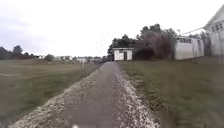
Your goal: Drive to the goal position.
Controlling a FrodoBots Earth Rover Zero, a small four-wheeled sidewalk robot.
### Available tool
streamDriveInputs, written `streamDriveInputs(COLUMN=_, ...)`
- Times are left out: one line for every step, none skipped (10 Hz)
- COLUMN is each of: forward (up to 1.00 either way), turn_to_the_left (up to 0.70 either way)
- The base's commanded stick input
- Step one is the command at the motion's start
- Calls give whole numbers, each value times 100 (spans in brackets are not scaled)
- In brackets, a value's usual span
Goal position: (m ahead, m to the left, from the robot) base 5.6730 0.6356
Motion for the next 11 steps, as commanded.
streamDriveInputs(forward=100, turn_to_the_left=0)
streamDriveInputs(forward=100, turn_to_the_left=0)
streamDriveInputs(forward=100, turn_to_the_left=0)
streamDriveInputs(forward=100, turn_to_the_left=0)
streamDriveInputs(forward=100, turn_to_the_left=0)
streamDriveInputs(forward=100, turn_to_the_left=0)
streamDriveInputs(forward=100, turn_to_the_left=0)
streamDriveInputs(forward=100, turn_to_the_left=0)
streamDriveInputs(forward=100, turn_to_the_left=0)
streamDriveInputs(forward=100, turn_to_the_left=0)
streamDriveInputs(forward=100, turn_to_the_left=0)
